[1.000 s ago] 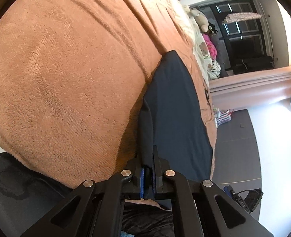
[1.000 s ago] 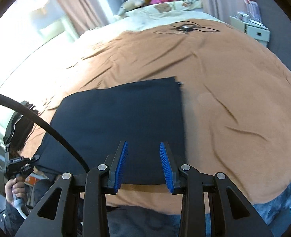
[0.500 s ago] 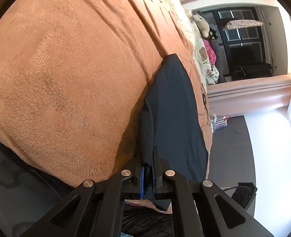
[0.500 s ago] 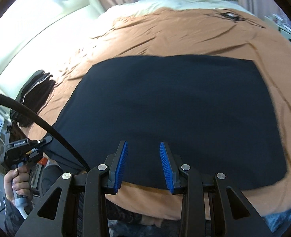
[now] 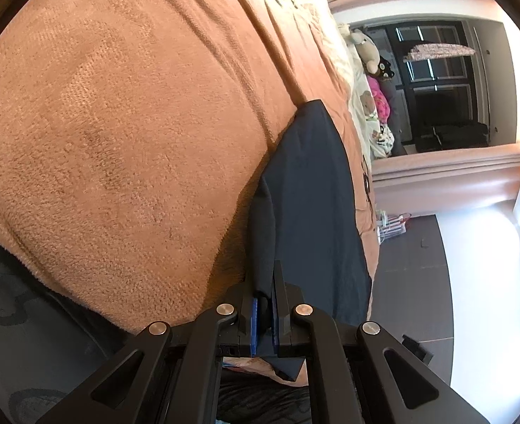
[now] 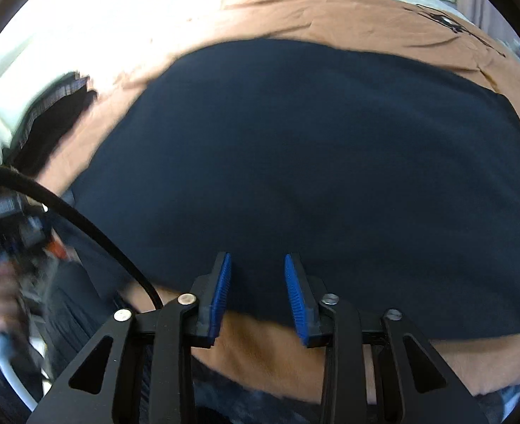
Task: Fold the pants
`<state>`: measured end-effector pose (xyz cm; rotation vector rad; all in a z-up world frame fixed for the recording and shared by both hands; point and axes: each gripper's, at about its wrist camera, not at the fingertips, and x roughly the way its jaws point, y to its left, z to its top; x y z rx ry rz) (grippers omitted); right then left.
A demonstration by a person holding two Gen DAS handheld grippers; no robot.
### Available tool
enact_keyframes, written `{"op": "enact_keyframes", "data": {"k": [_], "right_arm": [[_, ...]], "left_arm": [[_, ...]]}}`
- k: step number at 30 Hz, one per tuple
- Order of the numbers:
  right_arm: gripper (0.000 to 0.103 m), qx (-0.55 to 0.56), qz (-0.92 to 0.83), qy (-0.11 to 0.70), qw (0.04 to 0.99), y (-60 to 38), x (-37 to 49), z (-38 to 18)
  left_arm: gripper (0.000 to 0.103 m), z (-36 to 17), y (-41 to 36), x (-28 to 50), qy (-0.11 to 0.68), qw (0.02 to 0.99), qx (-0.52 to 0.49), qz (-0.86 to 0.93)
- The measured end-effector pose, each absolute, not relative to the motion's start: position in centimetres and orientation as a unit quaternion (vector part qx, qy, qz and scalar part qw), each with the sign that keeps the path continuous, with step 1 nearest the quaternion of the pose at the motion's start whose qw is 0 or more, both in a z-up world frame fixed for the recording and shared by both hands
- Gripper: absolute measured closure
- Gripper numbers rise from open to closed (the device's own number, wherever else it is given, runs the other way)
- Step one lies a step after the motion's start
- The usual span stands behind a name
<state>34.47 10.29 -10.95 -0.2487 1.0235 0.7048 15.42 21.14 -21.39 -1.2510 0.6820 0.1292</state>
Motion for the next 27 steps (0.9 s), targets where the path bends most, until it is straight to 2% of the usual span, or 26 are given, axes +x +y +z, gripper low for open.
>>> {"op": "enact_keyframes", "data": {"k": [3, 9, 20, 27], "right_arm": [[0.085, -0.143, 0.331, 0.476, 0.802, 10.9, 34.2, -9.8], [0.085, -0.127, 0.352, 0.455, 0.808, 11.5, 35.5, -7.3], [0.086, -0.11, 0.336, 0.479, 0.804, 14.8, 42.3, -9.6], [0.089, -0.097, 0.322, 0.478, 0.812, 14.8, 46.0, -8.9]], "left_arm": [[0.097, -21.5, 21.2, 15.3, 0.314, 0.755, -0.572, 0.062], [0.097, -21.4, 21.0, 15.0, 0.311, 0.753, -0.576, 0.069], [0.097, -21.3, 20.5, 15.1, 0.309, 0.749, -0.58, 0.082], [0.097, -21.6, 20.3, 15.2, 0.31, 0.745, -0.583, 0.094]]}}
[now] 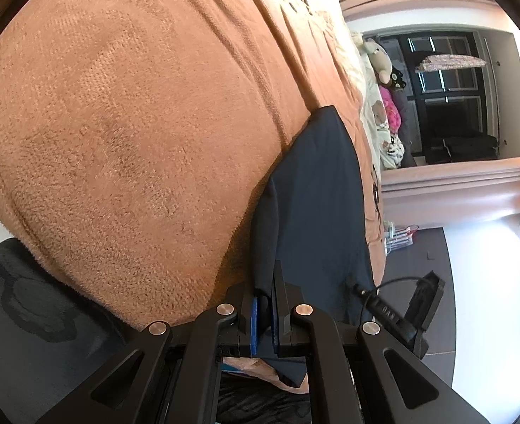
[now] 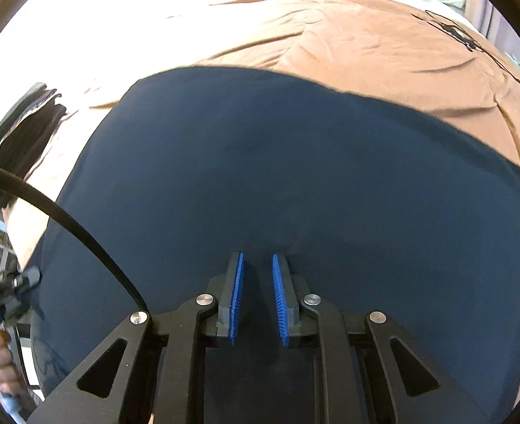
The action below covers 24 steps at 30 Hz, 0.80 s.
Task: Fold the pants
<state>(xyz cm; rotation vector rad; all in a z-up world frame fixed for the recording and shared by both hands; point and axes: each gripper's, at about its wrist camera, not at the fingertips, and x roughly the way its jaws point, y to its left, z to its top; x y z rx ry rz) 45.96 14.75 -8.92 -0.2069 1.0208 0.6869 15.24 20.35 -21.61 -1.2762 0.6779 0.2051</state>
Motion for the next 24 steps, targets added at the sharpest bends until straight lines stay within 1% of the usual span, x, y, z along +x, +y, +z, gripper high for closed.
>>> {"op": "enact_keyframes", "data": {"k": [12, 24], "right_arm": [[0.089, -0.063, 0.3, 0.484, 0.82, 14.7, 50.9, -8.3], [0.089, -0.054, 0.297, 0.485, 0.821, 15.4, 53.0, -8.1]], "left_arm": [[0.096, -22.1, 20.7, 16.5, 0.314, 0.739, -0.586, 0.108], [0.095, -22.3, 21.0, 17.6, 0.309, 0.74, -0.588, 0.11]]}}
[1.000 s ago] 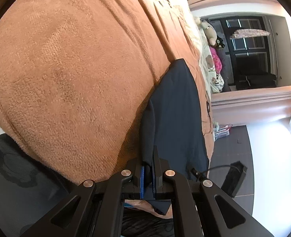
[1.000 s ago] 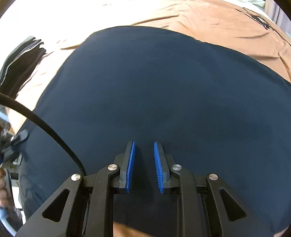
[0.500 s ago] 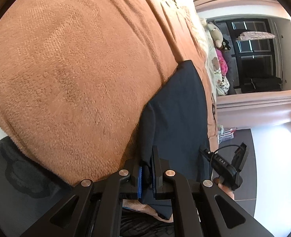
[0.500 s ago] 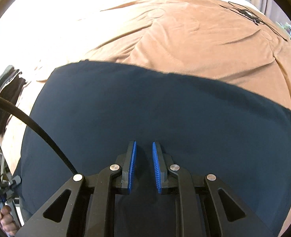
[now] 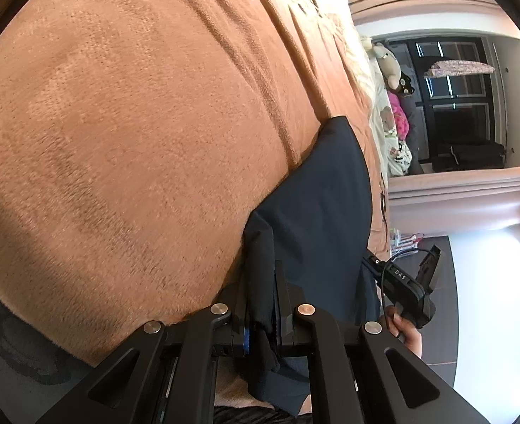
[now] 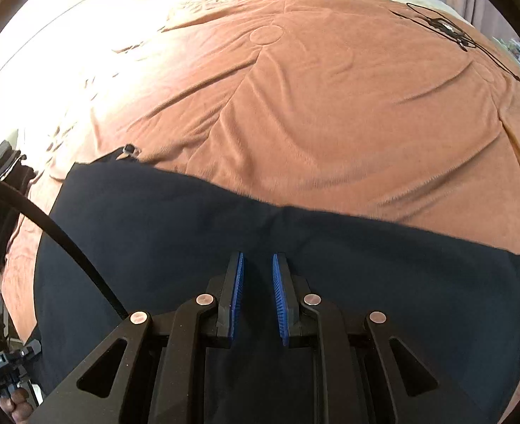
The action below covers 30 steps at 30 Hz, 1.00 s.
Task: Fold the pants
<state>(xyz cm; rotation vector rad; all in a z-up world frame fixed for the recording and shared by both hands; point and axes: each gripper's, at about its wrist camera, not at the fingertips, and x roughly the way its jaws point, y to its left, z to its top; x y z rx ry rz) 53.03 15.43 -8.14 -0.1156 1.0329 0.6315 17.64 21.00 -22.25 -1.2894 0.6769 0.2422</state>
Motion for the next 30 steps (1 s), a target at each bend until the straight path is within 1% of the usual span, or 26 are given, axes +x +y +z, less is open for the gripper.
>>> {"op": "enact_keyframes", "data": {"k": [5, 13, 20, 21, 24, 30], "right_arm": [[0.089, -0.054, 0.286, 0.484, 0.825, 15.5, 52.5, -8.1], [0.089, -0.043, 0.312, 0.463, 0.829, 15.1, 49.5, -6.5], [0.089, -0.043, 0.325, 0.463, 0.824, 14.6, 45.9, -6.9], [0.089, -0.042, 0.325, 0.464, 0.823, 14.5, 45.6, -7.1], [0.089, -0.041, 0.323, 0.473, 0.819, 14.6, 44.5, -8.2], [0.089, -0.038, 0.32, 0.48, 0.816, 13.6, 43.0, -9.4]], "left_arm": [[0.091, -22.8, 21.0, 17.4, 0.301, 0.739, -0.593, 0.105], [0.091, -22.6, 20.7, 17.2, 0.3, 0.74, -0.595, 0.091], [0.091, -22.7, 20.3, 17.1, 0.304, 0.742, -0.592, 0.081], [0.091, -22.9, 20.3, 17.1, 0.306, 0.741, -0.593, 0.078], [0.096, -22.5, 20.3, 17.5, 0.309, 0.744, -0.587, 0.079], [0.097, -20.5, 19.7, 17.5, 0.295, 0.76, -0.575, 0.071]]}}
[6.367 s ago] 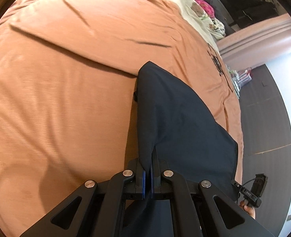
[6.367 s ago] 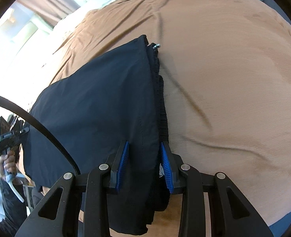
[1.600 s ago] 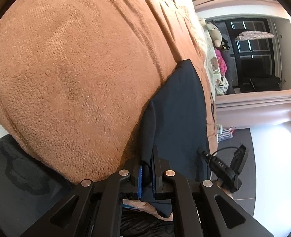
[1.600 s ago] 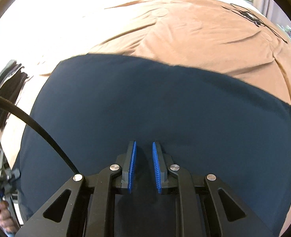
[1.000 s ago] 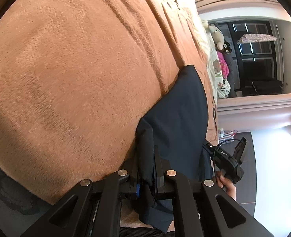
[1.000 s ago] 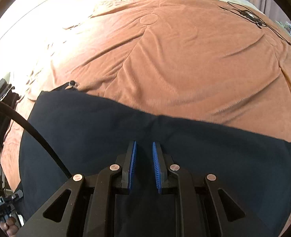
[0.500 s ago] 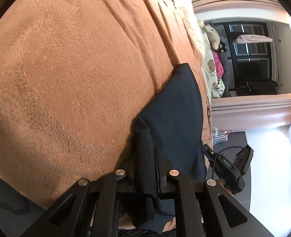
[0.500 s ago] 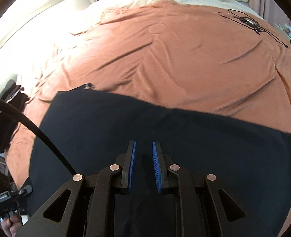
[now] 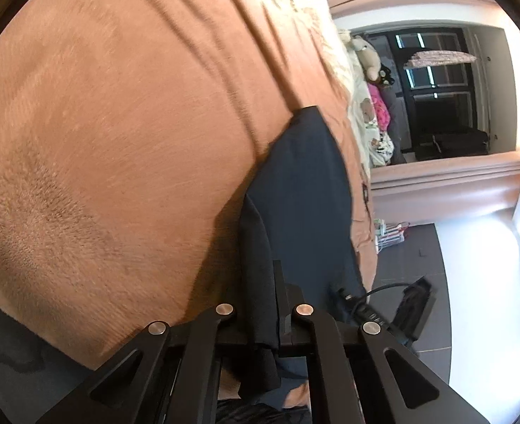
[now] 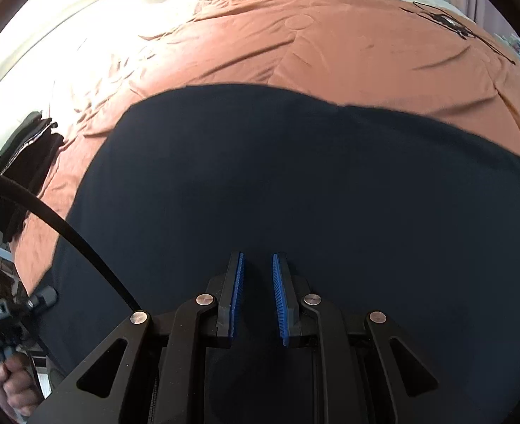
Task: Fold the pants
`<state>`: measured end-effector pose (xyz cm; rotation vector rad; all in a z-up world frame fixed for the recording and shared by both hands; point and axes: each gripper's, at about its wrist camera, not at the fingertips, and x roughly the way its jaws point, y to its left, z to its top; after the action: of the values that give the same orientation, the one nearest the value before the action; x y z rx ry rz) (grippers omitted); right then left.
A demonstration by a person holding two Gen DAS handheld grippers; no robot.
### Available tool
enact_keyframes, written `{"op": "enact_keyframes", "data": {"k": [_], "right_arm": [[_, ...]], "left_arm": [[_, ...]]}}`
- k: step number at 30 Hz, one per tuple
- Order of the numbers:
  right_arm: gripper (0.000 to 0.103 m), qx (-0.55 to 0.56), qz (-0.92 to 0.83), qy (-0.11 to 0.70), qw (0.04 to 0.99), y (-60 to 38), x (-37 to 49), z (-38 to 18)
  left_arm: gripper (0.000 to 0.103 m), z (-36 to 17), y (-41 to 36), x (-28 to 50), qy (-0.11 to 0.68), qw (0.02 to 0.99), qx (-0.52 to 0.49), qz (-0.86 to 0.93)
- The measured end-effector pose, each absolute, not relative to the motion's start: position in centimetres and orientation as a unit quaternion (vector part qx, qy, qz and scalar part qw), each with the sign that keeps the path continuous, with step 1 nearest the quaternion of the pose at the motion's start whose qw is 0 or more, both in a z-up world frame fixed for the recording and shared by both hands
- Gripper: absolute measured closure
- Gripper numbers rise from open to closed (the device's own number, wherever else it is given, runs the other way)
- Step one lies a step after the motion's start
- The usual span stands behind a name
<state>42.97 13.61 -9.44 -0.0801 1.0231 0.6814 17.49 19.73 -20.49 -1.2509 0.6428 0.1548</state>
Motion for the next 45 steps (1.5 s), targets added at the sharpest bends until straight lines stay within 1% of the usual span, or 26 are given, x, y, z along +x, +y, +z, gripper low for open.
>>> {"op": "enact_keyframes", "data": {"k": [15, 24, 28, 35, 45], "right_arm": [[0.089, 0.041, 0.323, 0.491, 0.808, 9.0, 40.0, -10.2], [0.089, 0.079, 0.341, 0.499, 0.792, 6.2, 38.4, -10.7], [0.089, 0.1, 0.347, 0.492, 0.792, 3.9, 38.1, -9.8], [0.088, 0.134, 0.335, 0.454, 0.814, -2.3, 38.0, -7.0], [0.088, 0.185, 0.29, 0.431, 0.835, -10.7, 37.7, -5.8]], "left_arm": [[0.097, -12.6, 16.9, 22.1, 0.278, 0.814, -0.51, 0.028], [0.097, -8.8, 14.0, 26.6, 0.29, 0.843, -0.453, 0.003], [0.097, -7.2, 12.1, 28.8, 0.296, 0.854, -0.428, -0.01], [0.097, -5.2, 8.7, 31.9, 0.308, 0.867, -0.389, -0.035], [0.097, -4.9, 2.1, 37.8, 0.341, 0.869, -0.348, -0.089]]}}
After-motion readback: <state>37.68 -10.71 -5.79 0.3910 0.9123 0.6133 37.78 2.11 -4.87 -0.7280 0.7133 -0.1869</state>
